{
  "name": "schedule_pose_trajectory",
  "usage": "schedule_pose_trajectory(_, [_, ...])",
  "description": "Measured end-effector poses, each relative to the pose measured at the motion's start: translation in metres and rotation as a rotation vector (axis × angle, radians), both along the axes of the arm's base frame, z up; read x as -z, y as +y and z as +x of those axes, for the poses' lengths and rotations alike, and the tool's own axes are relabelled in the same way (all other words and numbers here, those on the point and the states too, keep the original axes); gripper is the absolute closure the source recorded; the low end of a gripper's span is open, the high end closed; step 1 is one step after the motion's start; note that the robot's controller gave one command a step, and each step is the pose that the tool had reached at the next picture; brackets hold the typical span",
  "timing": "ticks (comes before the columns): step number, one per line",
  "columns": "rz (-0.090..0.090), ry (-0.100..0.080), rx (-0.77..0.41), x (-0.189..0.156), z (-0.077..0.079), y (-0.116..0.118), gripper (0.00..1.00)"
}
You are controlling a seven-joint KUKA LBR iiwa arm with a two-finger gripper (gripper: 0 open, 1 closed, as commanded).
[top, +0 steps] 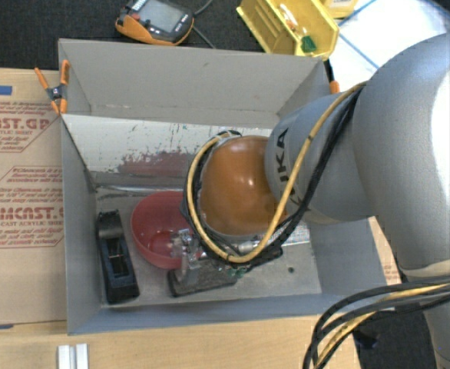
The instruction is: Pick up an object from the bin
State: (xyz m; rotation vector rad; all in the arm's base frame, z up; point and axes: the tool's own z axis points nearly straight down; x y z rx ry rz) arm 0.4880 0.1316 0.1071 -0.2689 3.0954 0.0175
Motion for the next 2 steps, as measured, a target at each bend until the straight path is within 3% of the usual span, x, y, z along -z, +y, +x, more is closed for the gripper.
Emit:
schedule_pose_trajectory(1, [0.000, 0.001, 0.000, -0.006, 0.000, 0.000, 1.00])
schedule_pose_trajectory(2, [-0.003, 0.010, 0.000, -0.043, -0.003, 0.000, 1.00])
